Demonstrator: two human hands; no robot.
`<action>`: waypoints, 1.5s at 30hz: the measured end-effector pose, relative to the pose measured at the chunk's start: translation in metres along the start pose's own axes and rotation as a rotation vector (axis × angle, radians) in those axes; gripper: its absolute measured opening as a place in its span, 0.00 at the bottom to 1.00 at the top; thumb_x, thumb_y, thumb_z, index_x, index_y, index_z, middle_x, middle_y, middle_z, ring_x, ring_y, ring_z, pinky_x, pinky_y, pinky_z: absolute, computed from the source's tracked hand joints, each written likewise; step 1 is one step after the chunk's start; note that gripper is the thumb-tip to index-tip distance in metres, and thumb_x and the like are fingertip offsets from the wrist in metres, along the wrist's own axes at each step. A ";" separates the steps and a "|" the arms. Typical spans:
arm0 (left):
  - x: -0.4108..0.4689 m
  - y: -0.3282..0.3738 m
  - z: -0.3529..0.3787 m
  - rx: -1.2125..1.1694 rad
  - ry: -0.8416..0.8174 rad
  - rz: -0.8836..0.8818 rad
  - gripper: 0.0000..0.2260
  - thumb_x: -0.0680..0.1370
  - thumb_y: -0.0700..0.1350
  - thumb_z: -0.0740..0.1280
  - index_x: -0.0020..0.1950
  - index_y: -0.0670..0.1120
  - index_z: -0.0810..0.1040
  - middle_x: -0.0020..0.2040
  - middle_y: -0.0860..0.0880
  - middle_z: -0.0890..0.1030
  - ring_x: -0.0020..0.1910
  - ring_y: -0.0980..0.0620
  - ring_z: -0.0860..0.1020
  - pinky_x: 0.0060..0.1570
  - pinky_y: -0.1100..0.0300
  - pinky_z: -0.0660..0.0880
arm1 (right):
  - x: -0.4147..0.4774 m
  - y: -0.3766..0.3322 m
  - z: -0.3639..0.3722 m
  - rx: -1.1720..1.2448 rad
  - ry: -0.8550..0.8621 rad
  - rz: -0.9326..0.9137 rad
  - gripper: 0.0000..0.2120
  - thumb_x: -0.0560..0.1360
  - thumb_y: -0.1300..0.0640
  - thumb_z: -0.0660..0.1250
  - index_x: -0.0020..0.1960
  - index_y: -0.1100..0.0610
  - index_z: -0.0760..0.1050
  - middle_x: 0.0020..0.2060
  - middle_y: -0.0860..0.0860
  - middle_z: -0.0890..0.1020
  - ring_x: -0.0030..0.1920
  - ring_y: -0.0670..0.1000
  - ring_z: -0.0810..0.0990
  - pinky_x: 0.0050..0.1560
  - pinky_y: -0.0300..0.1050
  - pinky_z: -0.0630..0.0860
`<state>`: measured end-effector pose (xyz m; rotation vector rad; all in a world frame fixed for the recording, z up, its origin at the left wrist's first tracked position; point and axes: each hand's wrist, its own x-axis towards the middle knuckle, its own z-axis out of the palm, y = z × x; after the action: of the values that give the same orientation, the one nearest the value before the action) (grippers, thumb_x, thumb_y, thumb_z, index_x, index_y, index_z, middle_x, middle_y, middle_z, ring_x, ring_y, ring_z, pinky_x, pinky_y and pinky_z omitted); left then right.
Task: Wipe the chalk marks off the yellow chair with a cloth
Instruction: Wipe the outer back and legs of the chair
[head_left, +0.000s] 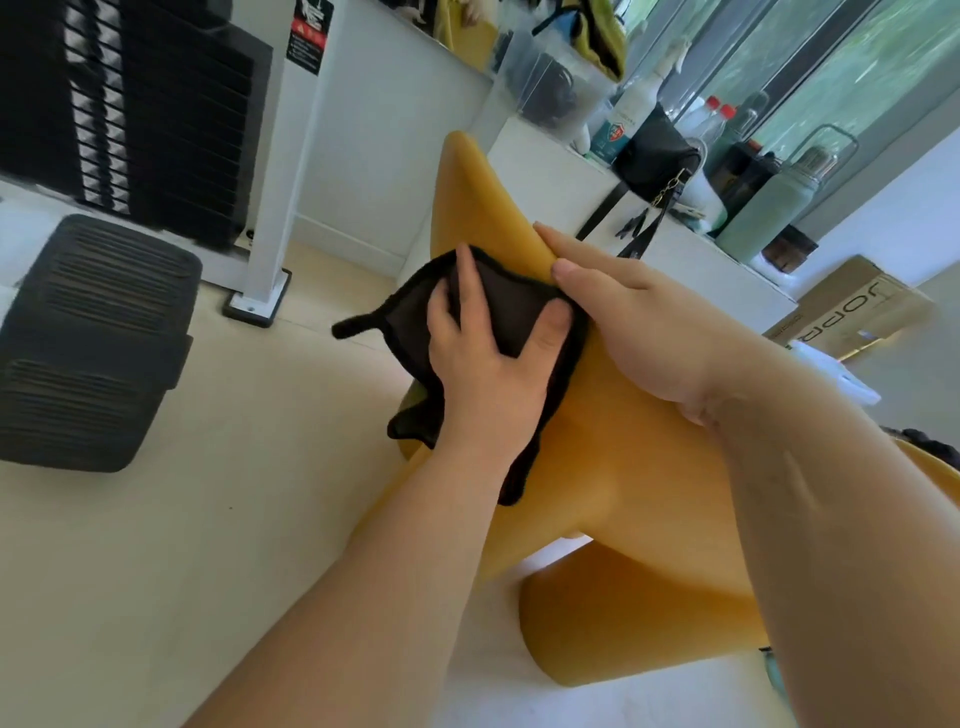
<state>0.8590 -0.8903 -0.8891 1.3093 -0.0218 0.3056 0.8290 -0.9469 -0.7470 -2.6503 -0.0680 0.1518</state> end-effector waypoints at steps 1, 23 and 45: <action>0.007 0.006 -0.001 -0.024 -0.009 0.007 0.48 0.65 0.81 0.56 0.79 0.65 0.45 0.81 0.55 0.49 0.79 0.46 0.55 0.75 0.41 0.62 | -0.001 0.000 0.000 0.077 -0.016 0.039 0.19 0.84 0.41 0.54 0.74 0.33 0.68 0.71 0.39 0.74 0.72 0.46 0.71 0.76 0.53 0.65; 0.024 0.048 0.013 -0.159 0.092 -0.097 0.40 0.69 0.59 0.67 0.77 0.69 0.51 0.81 0.54 0.57 0.74 0.44 0.65 0.71 0.42 0.66 | -0.009 0.008 -0.016 0.462 -0.073 0.205 0.48 0.65 0.15 0.42 0.60 0.43 0.83 0.56 0.54 0.85 0.55 0.57 0.86 0.62 0.62 0.78; 0.077 0.006 -0.012 -0.367 0.065 -0.385 0.41 0.61 0.81 0.58 0.73 0.72 0.62 0.75 0.57 0.69 0.73 0.48 0.68 0.72 0.41 0.64 | -0.032 0.006 0.024 -0.757 0.259 -0.107 0.26 0.80 0.37 0.43 0.74 0.45 0.61 0.48 0.45 0.79 0.46 0.52 0.79 0.47 0.53 0.78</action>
<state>0.9294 -0.8610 -0.8720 0.9140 0.2184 0.0115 0.7946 -0.9435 -0.7674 -3.3793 -0.2171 -0.3184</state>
